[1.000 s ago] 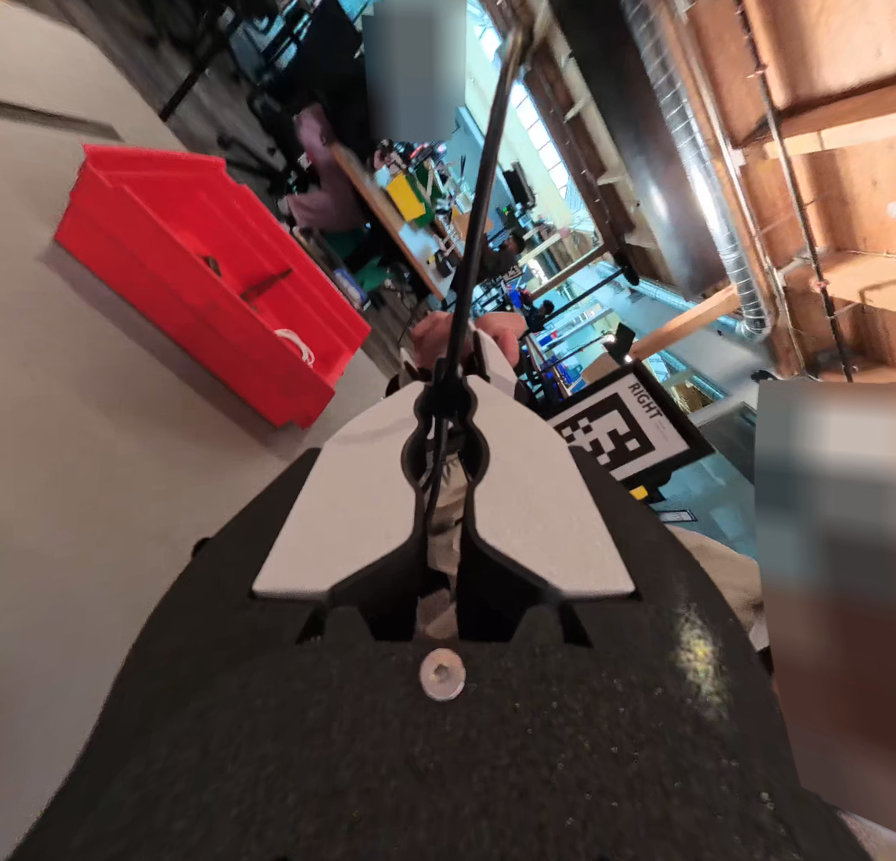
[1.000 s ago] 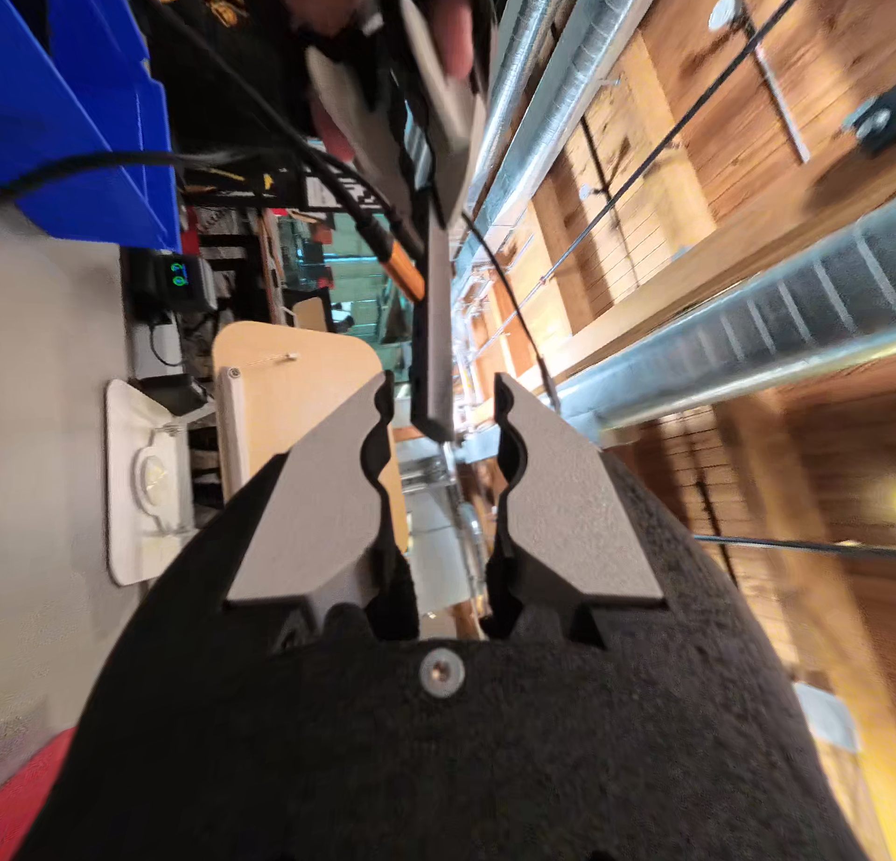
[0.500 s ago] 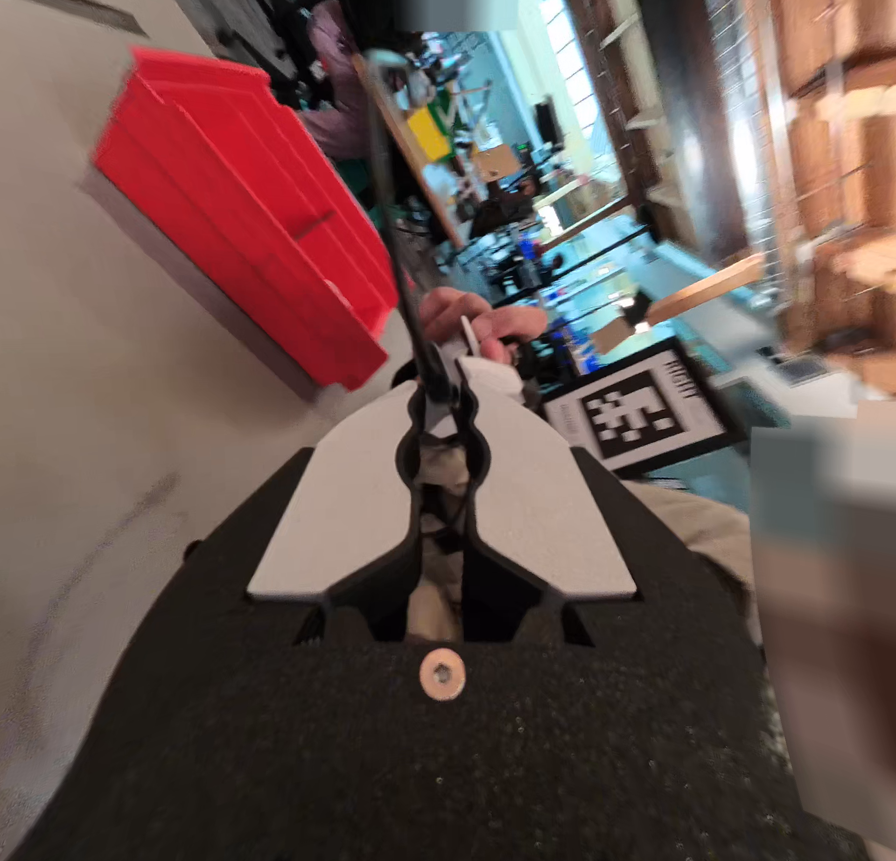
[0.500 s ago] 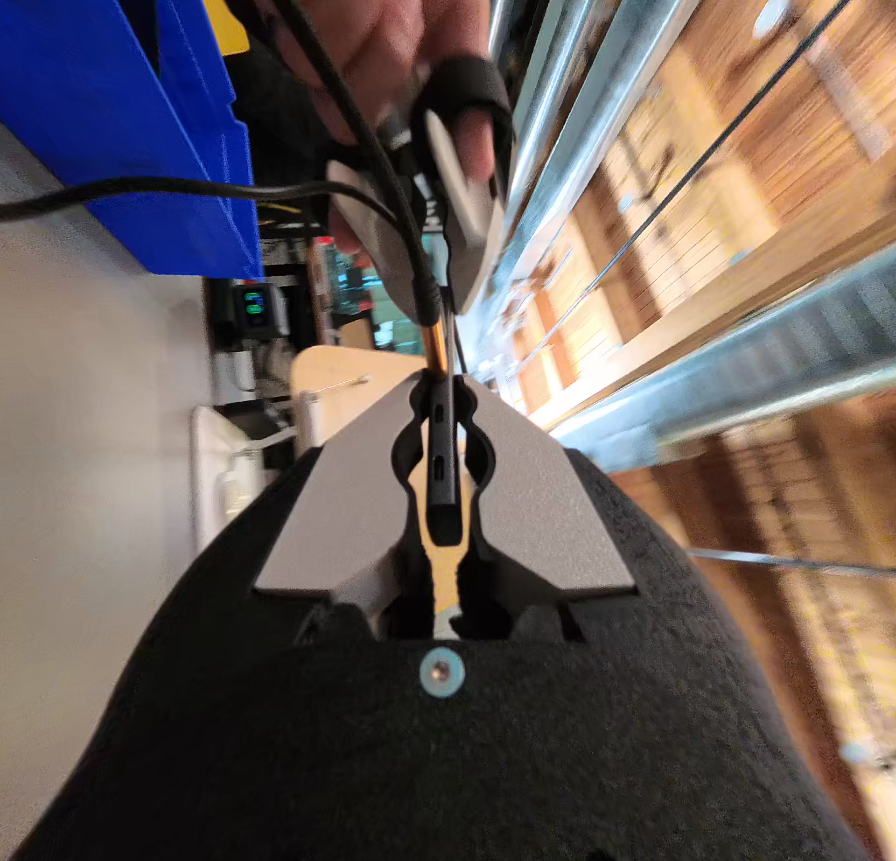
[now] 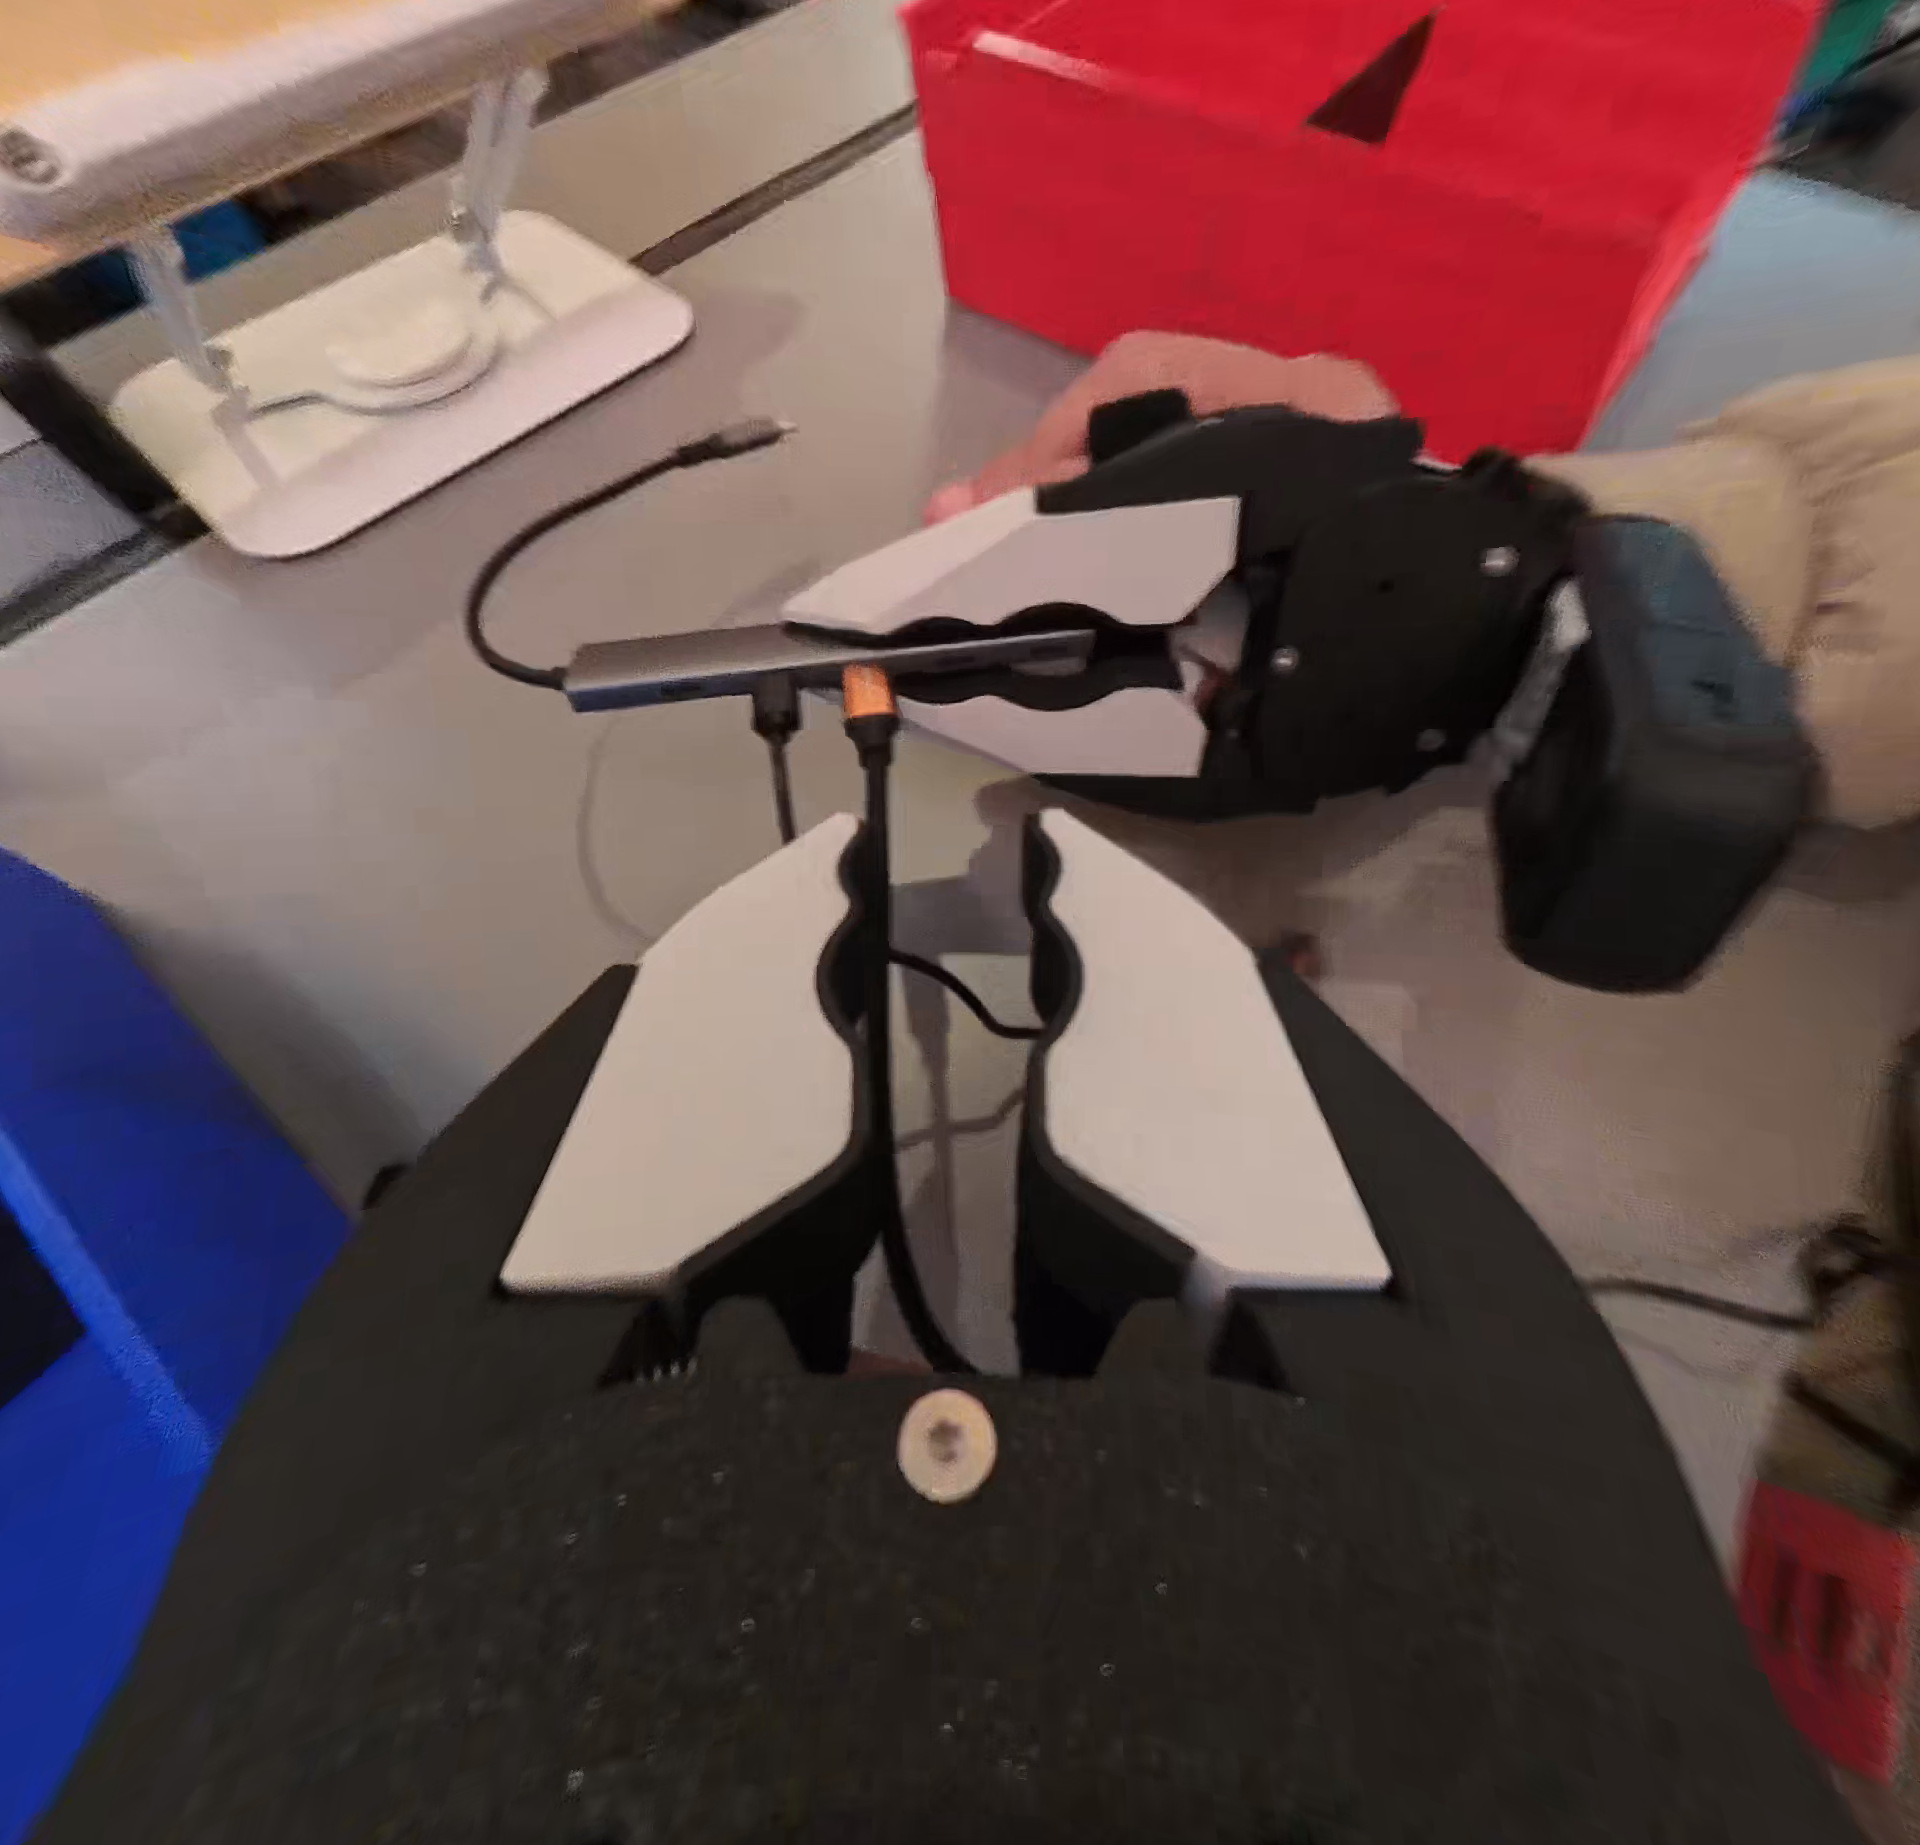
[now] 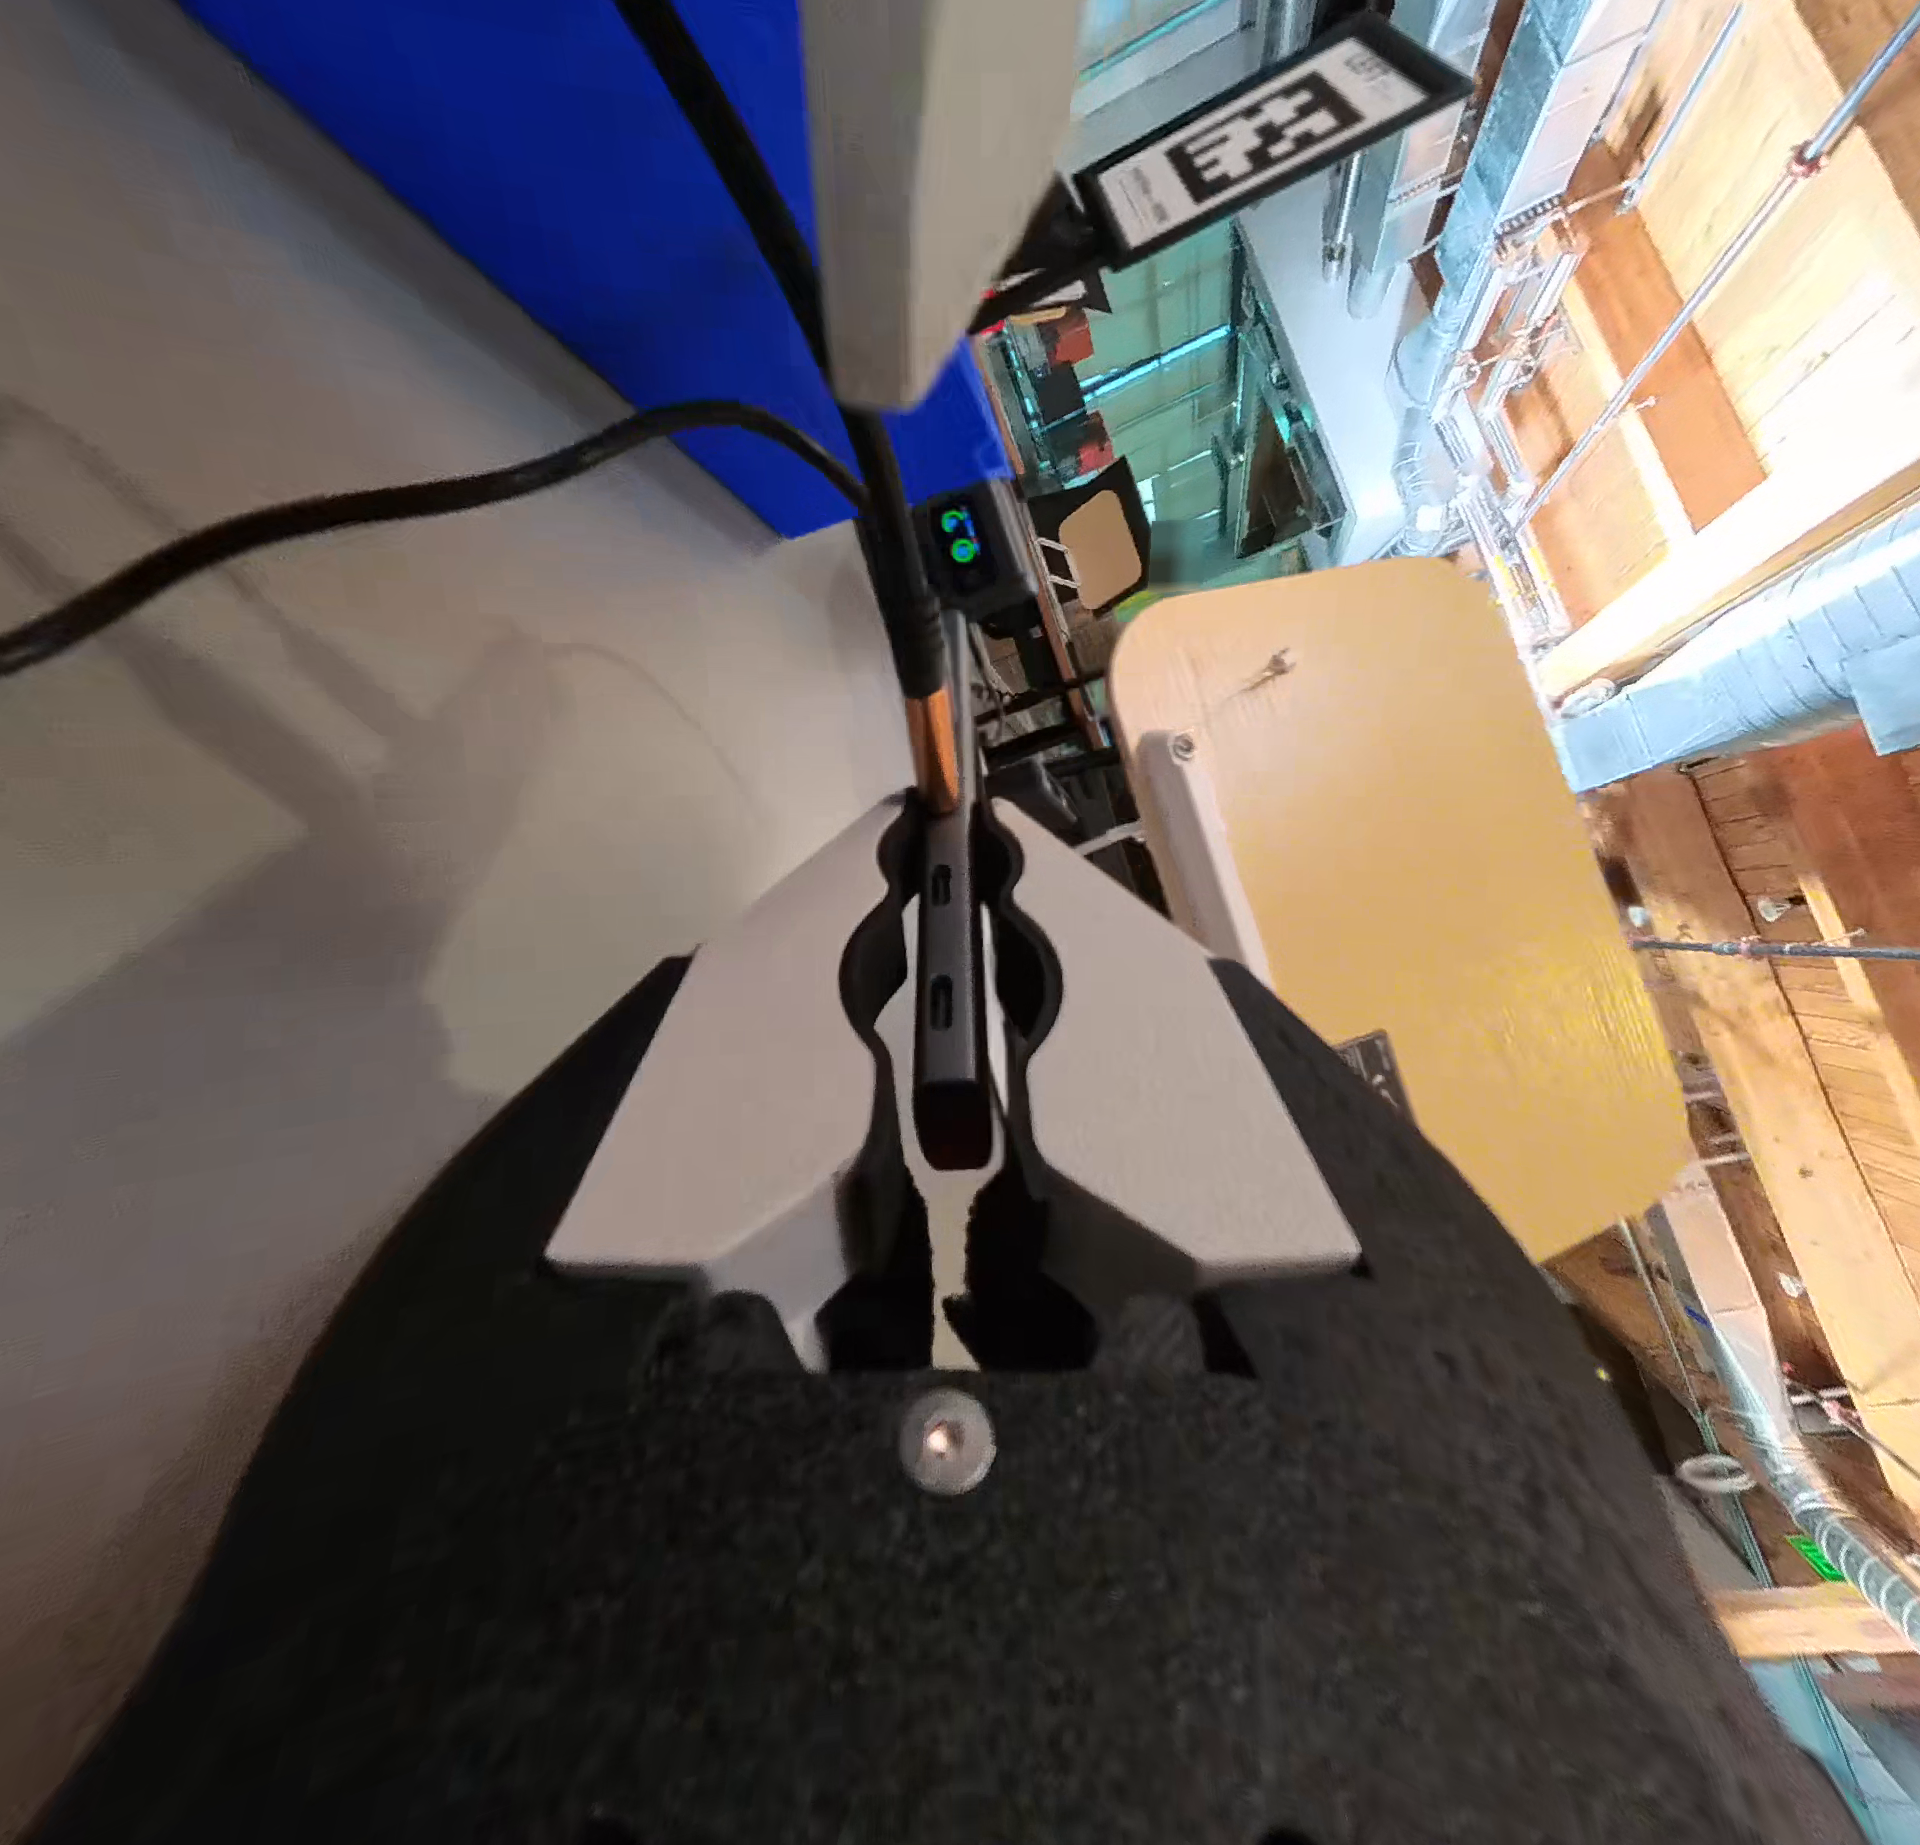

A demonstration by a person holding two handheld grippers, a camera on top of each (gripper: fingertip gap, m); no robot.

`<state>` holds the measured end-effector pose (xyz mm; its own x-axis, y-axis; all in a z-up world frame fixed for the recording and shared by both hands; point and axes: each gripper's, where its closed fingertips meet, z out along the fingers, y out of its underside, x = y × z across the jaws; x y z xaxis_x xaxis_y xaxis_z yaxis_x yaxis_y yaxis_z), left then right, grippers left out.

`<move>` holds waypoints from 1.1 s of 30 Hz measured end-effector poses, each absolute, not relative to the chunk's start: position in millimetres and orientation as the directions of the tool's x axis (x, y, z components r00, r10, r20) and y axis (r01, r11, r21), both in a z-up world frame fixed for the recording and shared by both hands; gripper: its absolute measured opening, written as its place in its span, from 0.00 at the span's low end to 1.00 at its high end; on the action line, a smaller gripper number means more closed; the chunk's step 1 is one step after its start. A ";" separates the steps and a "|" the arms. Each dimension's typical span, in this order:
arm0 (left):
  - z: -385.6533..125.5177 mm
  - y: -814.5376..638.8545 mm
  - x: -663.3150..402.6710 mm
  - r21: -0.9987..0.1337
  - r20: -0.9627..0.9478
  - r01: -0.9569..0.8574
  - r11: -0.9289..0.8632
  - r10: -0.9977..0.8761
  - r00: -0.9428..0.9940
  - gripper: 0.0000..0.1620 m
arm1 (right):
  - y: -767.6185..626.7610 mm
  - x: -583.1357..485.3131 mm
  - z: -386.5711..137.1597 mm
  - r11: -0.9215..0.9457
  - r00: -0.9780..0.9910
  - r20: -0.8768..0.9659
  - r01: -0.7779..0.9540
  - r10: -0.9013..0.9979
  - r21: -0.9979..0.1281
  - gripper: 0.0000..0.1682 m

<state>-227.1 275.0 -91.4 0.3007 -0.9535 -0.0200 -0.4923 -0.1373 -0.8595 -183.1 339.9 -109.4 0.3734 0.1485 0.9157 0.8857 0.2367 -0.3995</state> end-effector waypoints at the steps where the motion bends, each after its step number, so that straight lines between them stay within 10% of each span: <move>1: -94.8 276.1 -225.4 -0.867 -0.042 -0.483 -0.122 -0.949 0.314 0.15 | 338.1 -186.0 -114.8 0.246 0.356 0.922 0.890 0.152 -0.384 0.05; 33: -116.8 267.3 -215.3 -0.787 -0.030 -0.603 -0.129 -0.969 0.247 0.06 | 304.4 -209.0 -122.3 0.521 0.258 0.941 0.785 0.218 -0.336 0.08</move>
